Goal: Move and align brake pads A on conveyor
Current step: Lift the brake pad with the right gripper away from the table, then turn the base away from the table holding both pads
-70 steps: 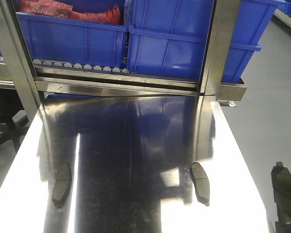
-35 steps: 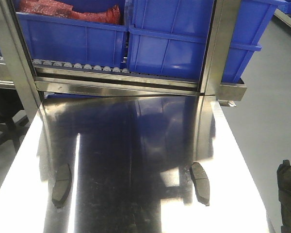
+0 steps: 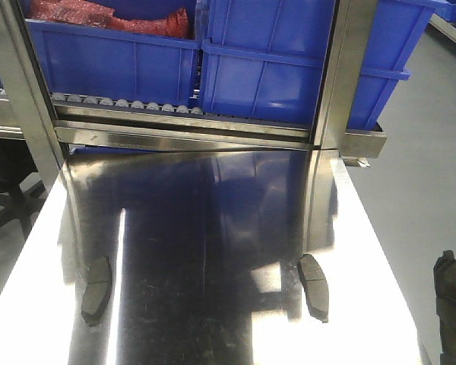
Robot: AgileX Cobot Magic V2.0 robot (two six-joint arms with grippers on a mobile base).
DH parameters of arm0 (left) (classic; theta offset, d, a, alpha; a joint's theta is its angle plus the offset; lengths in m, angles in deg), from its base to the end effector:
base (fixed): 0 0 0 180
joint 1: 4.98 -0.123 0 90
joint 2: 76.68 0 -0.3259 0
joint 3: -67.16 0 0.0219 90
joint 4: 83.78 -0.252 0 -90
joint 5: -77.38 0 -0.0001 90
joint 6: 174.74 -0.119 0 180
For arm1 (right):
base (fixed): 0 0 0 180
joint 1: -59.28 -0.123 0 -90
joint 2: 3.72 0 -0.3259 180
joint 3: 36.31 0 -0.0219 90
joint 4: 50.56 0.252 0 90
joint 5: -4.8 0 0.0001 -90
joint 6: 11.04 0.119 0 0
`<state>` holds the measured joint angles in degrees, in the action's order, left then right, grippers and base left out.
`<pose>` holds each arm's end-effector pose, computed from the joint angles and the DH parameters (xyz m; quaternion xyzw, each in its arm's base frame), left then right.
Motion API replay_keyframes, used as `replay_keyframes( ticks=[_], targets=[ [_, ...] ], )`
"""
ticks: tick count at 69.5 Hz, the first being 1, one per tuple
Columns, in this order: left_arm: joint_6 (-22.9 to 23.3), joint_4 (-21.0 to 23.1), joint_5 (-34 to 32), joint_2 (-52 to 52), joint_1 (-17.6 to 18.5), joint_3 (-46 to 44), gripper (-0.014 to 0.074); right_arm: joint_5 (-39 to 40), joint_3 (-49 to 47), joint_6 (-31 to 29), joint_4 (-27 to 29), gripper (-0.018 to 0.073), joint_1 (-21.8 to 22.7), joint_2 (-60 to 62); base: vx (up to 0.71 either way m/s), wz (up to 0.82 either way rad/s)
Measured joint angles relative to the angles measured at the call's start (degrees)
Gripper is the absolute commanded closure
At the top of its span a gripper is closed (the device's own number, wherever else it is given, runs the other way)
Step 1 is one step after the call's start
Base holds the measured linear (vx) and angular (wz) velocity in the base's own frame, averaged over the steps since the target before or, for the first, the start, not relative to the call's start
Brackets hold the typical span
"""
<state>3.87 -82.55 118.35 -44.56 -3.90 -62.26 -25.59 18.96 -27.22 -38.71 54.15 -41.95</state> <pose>0.0701 -0.0030 0.2840 0.0152 0.8814 -0.0088 0.4720 0.0942 0.0209 0.2660 -0.1092 0.8726 0.0425 0.4741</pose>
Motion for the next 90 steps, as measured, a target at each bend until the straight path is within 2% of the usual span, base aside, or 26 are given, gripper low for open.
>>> replay_keyframes(
  ticks=[61, 90],
  targets=[
    [0.0, 0.0, 0.0, 0.0, 0.0, 0.0, 0.0475, 0.0, 0.0, 0.0, 0.0, 0.049, 0.0, 0.0, -0.01, 0.01],
    [0.0, 0.0, 0.0, 0.0, 0.0, 0.0, 0.0475, 0.0, 0.0, 0.0, 0.0, 0.049, 0.0, 0.0, -0.13, 0.29]
  ],
)
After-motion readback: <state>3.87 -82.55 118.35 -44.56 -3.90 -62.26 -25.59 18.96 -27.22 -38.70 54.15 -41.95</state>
